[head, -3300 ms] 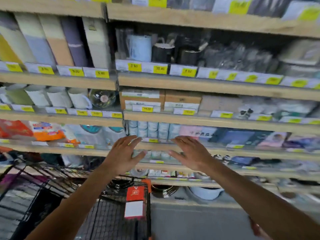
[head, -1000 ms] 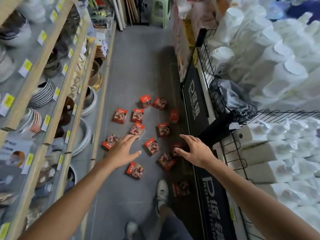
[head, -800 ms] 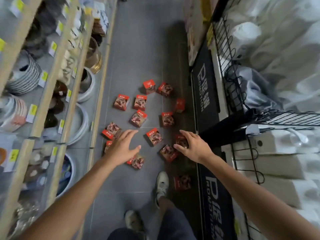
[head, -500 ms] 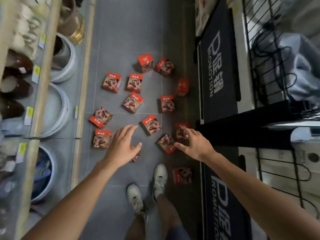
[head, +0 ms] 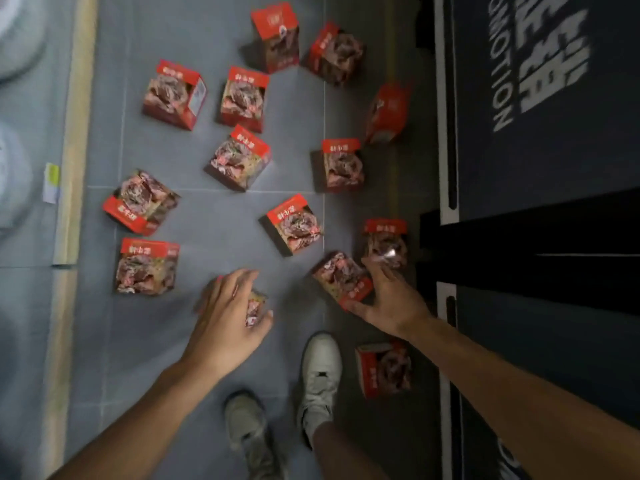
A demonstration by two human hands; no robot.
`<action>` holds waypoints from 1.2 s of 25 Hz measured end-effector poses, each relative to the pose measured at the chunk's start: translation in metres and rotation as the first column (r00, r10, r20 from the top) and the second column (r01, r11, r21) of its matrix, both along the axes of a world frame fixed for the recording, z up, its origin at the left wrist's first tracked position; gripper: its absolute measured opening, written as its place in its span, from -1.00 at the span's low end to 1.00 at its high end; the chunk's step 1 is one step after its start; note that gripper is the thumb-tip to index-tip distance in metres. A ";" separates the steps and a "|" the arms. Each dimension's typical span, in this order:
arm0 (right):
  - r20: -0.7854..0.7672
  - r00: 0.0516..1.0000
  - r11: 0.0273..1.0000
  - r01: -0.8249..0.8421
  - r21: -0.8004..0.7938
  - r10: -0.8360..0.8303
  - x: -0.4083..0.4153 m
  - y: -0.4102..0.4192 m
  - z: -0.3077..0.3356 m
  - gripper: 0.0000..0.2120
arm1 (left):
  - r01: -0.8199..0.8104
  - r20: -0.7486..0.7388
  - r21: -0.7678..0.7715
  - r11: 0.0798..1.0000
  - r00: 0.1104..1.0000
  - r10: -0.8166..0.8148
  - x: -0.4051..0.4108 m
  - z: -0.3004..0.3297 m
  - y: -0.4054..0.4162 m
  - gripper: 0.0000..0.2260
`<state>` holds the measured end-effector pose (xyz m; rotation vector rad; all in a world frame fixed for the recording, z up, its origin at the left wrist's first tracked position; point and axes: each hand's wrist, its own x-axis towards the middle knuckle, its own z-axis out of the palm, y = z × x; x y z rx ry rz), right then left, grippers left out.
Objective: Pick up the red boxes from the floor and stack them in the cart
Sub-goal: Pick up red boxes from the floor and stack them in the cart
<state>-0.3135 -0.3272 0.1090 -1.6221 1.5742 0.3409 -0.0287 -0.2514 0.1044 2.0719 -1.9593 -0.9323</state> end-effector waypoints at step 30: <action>-0.119 0.991 0.991 0.046 -0.123 -0.061 0.062 0.013 -0.194 0.28 | -0.490 0.013 0.336 0.805 0.857 0.516 0.092 -0.190 0.066 -0.33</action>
